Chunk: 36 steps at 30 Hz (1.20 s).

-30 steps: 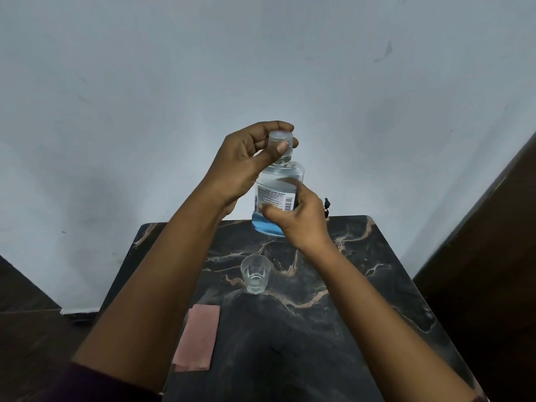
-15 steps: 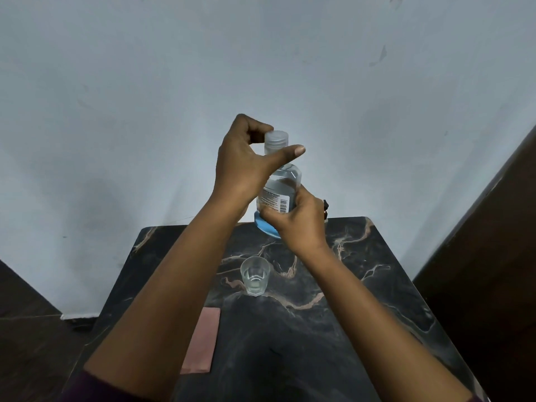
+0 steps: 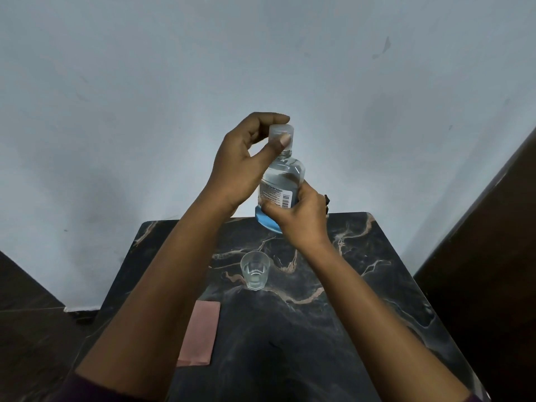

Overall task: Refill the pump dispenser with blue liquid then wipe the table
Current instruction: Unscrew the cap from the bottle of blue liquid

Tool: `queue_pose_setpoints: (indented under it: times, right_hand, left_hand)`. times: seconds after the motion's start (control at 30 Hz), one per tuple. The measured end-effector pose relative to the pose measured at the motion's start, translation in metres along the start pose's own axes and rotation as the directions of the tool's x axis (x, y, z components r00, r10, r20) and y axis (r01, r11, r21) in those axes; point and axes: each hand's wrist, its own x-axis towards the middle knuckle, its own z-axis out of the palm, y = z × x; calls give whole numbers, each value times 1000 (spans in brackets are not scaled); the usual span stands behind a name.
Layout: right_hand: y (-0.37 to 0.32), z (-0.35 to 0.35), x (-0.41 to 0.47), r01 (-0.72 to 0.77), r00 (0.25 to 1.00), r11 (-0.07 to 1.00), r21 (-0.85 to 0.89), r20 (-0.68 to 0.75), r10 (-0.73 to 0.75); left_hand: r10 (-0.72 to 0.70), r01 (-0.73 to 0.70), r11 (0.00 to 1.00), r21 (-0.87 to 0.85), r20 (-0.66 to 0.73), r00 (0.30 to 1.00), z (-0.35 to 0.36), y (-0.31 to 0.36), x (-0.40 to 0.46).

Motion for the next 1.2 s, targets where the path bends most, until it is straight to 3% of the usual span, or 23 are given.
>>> queue_pose_setpoints:
  times: [0.13, 0.23, 0.33, 0.47, 0.7, 0.97, 1.1, 1.2]
  right_hand:
    - [2, 1, -3, 1, 999, 1000, 7, 43, -2]
    - [3, 1, -4, -16, 999, 999, 37, 35, 14]
    - [4, -2, -2, -12, 999, 999, 36, 30, 11]
    - [7, -4, -3, -23, 999, 999, 37, 33, 22]
    - [7, -4, -5, -13, 999, 999, 53, 36, 11]
    - [11, -7, -7, -6, 999, 998, 70, 38, 4]
    - [12, -7, -8, -5, 1000, 997, 77, 22, 3]
    - [13, -9, -9, 0, 1000, 997, 82, 28, -2]
  left_hand:
    - [54, -50, 998, 43, -98, 994, 2, -2, -1]
    - [41, -39, 998, 51, -35, 999, 3, -4, -1]
    - [31, -26, 996, -82, 63, 998, 4, -4, -3]
    - [32, -20, 990, -141, 88, 996, 5, -6, -2]
    - [33, -34, 998, -45, -4, 999, 7, -13, -1]
    - [30, -6, 978, -209, 112, 993, 5, -7, -2]
    - [37, -9, 975, -220, 123, 992, 7, -7, -3]
    - [39, -31, 993, -114, 70, 997, 8, -11, -4]
